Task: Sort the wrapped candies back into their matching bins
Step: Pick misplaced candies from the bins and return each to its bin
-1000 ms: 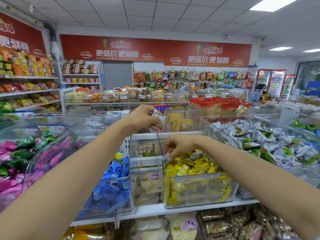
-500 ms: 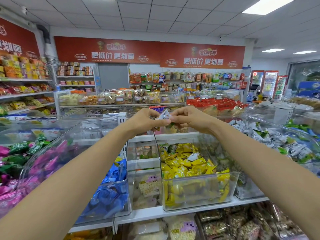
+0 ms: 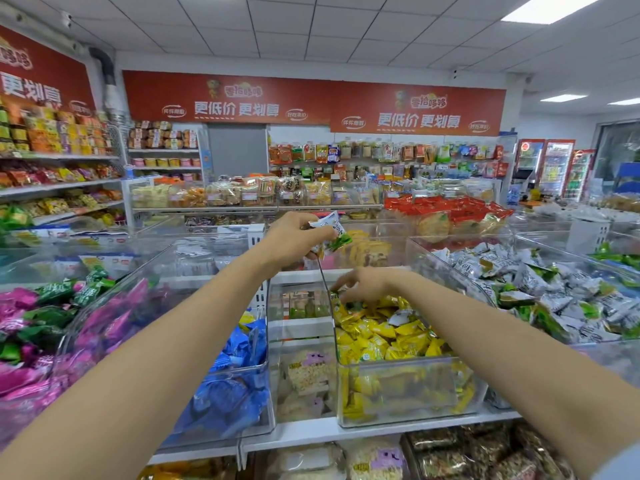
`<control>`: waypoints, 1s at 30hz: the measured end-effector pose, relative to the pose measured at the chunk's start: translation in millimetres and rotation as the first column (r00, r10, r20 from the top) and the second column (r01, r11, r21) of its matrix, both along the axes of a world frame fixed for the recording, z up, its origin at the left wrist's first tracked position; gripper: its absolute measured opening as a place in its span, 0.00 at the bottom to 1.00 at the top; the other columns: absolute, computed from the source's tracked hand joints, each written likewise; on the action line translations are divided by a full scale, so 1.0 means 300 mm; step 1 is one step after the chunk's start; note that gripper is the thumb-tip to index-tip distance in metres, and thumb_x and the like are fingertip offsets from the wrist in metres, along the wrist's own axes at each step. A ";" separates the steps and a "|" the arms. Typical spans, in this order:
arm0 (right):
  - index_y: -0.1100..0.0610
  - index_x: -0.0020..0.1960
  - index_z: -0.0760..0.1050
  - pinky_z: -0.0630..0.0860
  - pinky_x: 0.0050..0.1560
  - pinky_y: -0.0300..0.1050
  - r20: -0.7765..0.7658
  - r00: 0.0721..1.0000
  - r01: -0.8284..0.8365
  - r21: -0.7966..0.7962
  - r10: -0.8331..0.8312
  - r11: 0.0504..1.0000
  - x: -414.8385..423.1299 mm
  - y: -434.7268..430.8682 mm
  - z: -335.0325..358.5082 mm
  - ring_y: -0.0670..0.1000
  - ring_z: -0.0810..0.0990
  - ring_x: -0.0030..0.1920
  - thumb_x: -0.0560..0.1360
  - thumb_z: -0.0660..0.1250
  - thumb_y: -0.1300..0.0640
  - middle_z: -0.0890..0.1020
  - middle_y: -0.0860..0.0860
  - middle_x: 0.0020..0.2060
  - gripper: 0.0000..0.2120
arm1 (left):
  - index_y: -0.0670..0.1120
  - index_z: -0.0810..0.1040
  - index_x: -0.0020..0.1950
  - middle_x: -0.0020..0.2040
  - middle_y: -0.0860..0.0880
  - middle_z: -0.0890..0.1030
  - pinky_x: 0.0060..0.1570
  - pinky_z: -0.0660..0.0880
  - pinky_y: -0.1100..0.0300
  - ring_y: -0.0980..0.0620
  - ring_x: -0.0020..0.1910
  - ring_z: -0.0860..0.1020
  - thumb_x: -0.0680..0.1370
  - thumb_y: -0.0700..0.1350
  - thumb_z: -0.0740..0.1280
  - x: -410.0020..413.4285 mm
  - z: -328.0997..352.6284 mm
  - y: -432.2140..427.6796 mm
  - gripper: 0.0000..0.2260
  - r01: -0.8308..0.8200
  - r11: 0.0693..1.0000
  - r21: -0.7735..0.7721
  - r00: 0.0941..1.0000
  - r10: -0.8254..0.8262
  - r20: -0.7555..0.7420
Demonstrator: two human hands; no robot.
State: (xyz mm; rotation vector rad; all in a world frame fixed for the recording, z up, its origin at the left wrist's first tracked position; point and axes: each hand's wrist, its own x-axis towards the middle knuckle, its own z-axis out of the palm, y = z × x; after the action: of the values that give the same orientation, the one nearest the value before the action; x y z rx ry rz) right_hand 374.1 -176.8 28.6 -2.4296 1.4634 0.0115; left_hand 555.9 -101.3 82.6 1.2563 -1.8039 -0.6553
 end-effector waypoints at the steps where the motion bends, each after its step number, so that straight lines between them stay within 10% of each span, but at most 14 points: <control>1: 0.47 0.70 0.70 0.74 0.55 0.46 -0.029 1.000 0.006 -0.005 -0.006 1.000 0.004 -0.002 -0.007 0.52 0.77 0.53 0.79 0.64 0.49 0.73 0.53 0.64 0.20 | 0.48 0.84 0.46 0.50 0.47 0.84 0.52 0.79 0.40 0.47 0.45 0.84 0.66 0.60 0.69 0.002 -0.001 0.001 0.18 0.005 1.000 0.005 1.000 -0.005 0.002; 5: 0.55 0.63 0.74 0.81 0.51 0.51 0.097 0.993 0.055 0.054 -0.060 0.997 0.011 -0.015 -0.021 0.53 0.81 0.40 0.75 0.71 0.58 0.74 0.50 0.47 0.18 | 0.49 0.84 0.46 0.51 0.49 0.84 0.52 0.80 0.40 0.48 0.47 0.84 0.68 0.58 0.69 0.005 -0.003 0.000 0.15 0.008 1.000 0.008 1.000 -0.008 0.002; 10: 0.59 0.60 0.75 0.82 0.48 0.50 0.143 0.989 0.031 0.039 -0.036 0.999 0.012 -0.016 -0.030 0.57 0.82 0.48 0.72 0.73 0.65 0.74 0.56 0.56 0.18 | 0.47 0.83 0.45 0.52 0.46 0.83 0.54 0.80 0.45 0.47 0.45 0.84 0.73 0.54 0.69 -0.005 -0.001 0.005 0.11 0.015 1.000 -0.003 1.000 -0.015 0.013; 16: 0.58 0.56 0.71 0.79 0.34 0.39 0.300 0.953 0.041 -0.024 -0.032 0.999 -0.026 0.036 0.063 0.49 0.79 0.36 0.73 0.71 0.66 0.74 0.51 0.43 0.15 | 0.47 0.81 0.40 0.54 0.38 0.81 0.54 0.79 0.44 0.44 0.42 0.81 0.75 0.51 0.69 -0.013 0.010 0.011 0.09 0.017 0.999 -0.030 1.000 -0.016 0.019; 25: 0.53 0.62 0.71 0.76 0.40 0.36 0.736 0.673 0.237 -0.122 -0.072 0.964 -0.367 0.209 0.354 0.47 0.79 0.42 0.75 0.71 0.58 0.76 0.53 0.46 0.17 | 0.40 0.80 0.57 0.58 0.48 0.79 0.54 0.80 0.53 0.52 0.38 0.82 0.75 0.55 0.70 -0.168 0.082 -0.058 0.19 0.112 0.994 0.014 0.993 -0.112 -0.026; 29: 0.54 0.61 0.70 0.76 0.40 0.42 0.789 0.586 0.453 -0.129 -0.185 0.882 -0.578 0.193 0.317 0.52 0.76 0.42 0.74 0.72 0.58 0.73 0.53 0.44 0.18 | 0.39 0.80 0.43 0.67 0.44 0.73 0.47 0.81 0.58 0.49 0.39 0.79 0.75 0.53 0.71 -0.333 0.103 -0.081 0.16 0.242 0.970 0.014 0.969 -0.242 0.052; 30: 0.56 0.60 0.70 0.73 0.37 0.41 0.770 0.605 0.500 -0.172 -0.200 0.849 -0.620 0.192 0.296 0.52 0.72 0.38 0.75 0.71 0.59 0.70 0.52 0.40 0.17 | 0.39 0.79 0.44 0.52 0.40 0.80 0.52 0.81 0.50 0.46 0.39 0.77 0.73 0.55 0.72 -0.377 0.105 -0.085 0.18 0.270 0.963 0.022 0.959 -0.271 0.085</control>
State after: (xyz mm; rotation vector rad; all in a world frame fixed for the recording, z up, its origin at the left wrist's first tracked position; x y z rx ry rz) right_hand 188.3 -119.2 117.2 -1.8969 1.5745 -1.2999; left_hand 442.7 -126.8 114.1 1.0677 -2.0698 -0.7702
